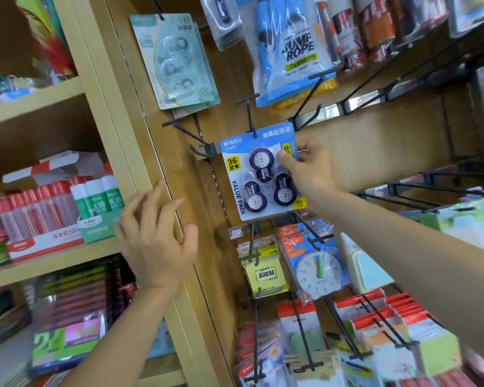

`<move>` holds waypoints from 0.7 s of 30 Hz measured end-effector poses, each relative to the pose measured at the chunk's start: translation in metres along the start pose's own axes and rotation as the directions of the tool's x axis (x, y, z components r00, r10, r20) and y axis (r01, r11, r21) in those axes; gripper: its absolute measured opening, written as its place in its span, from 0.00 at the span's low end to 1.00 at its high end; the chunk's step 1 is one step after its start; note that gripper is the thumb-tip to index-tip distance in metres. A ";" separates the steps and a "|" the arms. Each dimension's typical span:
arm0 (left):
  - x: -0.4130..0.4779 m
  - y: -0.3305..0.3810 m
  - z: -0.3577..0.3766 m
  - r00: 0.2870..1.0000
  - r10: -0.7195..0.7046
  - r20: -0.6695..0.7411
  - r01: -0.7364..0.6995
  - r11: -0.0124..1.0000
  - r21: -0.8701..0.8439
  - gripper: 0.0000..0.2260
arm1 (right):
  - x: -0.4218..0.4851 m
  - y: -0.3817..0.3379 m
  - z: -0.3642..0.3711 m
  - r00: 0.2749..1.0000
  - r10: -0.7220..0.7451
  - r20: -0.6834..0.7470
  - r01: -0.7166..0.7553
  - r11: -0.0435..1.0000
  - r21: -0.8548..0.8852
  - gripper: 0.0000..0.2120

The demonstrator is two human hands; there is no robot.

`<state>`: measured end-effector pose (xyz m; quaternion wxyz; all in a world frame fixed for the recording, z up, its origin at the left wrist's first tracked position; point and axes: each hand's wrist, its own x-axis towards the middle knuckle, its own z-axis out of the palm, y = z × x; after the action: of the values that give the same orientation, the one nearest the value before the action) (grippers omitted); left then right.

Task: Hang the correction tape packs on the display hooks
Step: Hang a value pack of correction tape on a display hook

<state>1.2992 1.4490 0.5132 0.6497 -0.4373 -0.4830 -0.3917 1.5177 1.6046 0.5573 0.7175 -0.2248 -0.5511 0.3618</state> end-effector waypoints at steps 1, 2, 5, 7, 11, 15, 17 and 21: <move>0.000 0.000 0.000 1.000 -0.001 0.001 0.001 1.000 -0.001 0.13 | -0.003 0.000 -0.001 0.998 -0.053 -0.025 0.052 0.998 -0.036 0.10; 0.000 0.000 0.000 1.000 -0.002 0.001 0.002 1.000 -0.002 0.13 | -0.007 0.001 -0.003 0.989 -0.143 -0.049 0.138 0.987 -0.084 0.12; 0.000 0.001 0.000 1.000 -0.002 -0.010 0.002 1.000 0.002 0.13 | -0.021 0.002 -0.010 0.857 -0.514 -0.022 0.484 0.820 -0.307 0.15; -0.001 0.001 0.000 1.000 0.002 -0.008 -0.002 1.000 0.008 0.12 | -0.028 0.003 -0.010 0.724 -0.673 0.153 0.666 0.622 -0.412 0.16; -0.001 0.000 0.001 1.000 -0.005 -0.001 0.005 1.000 0.012 0.12 | -0.032 0.009 -0.001 0.593 -0.644 0.484 0.777 0.300 -0.553 0.20; -0.002 0.001 0.000 1.000 -0.013 0.009 0.013 1.000 0.011 0.13 | -0.026 0.021 0.006 0.666 -0.439 0.604 0.727 0.201 -0.656 0.26; -0.002 0.001 0.000 1.000 -0.014 0.016 0.014 1.000 0.008 0.13 | -0.017 0.024 0.011 0.686 -0.330 0.649 0.716 0.148 -0.682 0.29; -0.002 0.001 0.001 1.000 -0.011 0.023 0.011 1.000 0.022 0.13 | 0.008 0.026 0.018 0.733 -0.140 0.666 0.679 0.088 -0.729 0.32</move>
<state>1.2992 1.4501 0.5108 0.6465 -0.4322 -0.4971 -0.3848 1.4945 1.6256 0.5486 0.3515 -0.3548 -0.8324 -0.2403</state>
